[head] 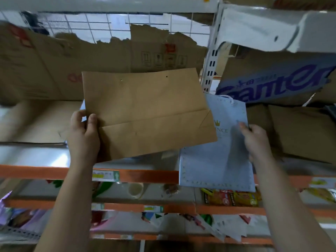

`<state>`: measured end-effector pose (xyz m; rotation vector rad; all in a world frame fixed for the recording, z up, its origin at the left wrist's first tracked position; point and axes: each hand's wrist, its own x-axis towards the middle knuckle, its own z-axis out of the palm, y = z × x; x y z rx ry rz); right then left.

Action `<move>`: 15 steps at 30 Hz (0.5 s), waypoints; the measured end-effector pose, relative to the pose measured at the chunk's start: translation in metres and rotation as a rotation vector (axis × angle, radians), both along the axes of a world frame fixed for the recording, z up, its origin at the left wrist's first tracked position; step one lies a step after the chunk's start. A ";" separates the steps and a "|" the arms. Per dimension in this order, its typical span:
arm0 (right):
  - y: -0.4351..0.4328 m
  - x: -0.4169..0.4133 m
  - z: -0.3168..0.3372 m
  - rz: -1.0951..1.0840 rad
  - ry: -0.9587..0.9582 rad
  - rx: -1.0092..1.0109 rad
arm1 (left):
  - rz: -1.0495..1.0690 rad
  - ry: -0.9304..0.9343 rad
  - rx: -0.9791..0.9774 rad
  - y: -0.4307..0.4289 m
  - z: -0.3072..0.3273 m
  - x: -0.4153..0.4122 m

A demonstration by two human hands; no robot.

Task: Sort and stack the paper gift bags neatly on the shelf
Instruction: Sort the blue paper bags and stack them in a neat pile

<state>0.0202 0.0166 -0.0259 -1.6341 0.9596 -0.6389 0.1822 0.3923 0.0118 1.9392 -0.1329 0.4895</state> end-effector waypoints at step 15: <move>0.117 0.100 0.035 0.071 -0.190 0.153 | 0.138 -0.024 -0.087 0.107 0.004 0.076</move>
